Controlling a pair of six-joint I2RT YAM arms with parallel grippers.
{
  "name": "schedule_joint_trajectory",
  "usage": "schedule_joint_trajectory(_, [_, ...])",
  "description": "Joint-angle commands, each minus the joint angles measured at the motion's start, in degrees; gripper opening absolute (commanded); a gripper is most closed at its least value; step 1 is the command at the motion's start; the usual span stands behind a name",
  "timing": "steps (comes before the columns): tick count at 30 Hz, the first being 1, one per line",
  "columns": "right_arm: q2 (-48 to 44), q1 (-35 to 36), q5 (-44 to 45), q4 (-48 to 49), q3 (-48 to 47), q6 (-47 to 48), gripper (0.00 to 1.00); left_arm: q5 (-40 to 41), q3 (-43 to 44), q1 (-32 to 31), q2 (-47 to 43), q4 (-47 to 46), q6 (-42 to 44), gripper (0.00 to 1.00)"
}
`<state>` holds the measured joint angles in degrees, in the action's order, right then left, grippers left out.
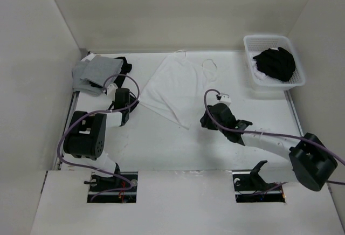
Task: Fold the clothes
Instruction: Flatten the tank top out
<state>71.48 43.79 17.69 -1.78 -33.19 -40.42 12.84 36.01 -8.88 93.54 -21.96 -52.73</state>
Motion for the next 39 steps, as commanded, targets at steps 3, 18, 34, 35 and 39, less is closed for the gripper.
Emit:
schedule_joint_trajectory(3, [9.53,-5.95,-11.53,11.87,-2.05,-3.69,0.47,-0.88,-1.12,0.93,-2.57,-0.28,2.19,0.32])
schedule_joint_trajectory(18, [24.04,-10.61,-19.62,23.22,-4.77,-13.36,0.38,-3.43,5.3,0.4,6.39,0.34,3.16,0.16])
schedule_joint_trajectory(34, [12.47,-20.46,-16.64,17.78,0.83,-8.35,0.38,-3.52,-18.15,-6.8,-13.36,-2.48,-5.19,0.0])
schedule_joint_trajectory(35, [11.23,-19.85,-17.16,17.69,2.06,-8.53,0.4,-3.61,-19.3,-6.89,-15.29,-2.13,-5.02,0.01])
schedule_joint_trajectory(39, [9.47,-16.16,-19.8,16.11,4.1,-8.79,0.42,-3.88,-20.72,-6.63,-22.51,2.52,-3.96,0.02])
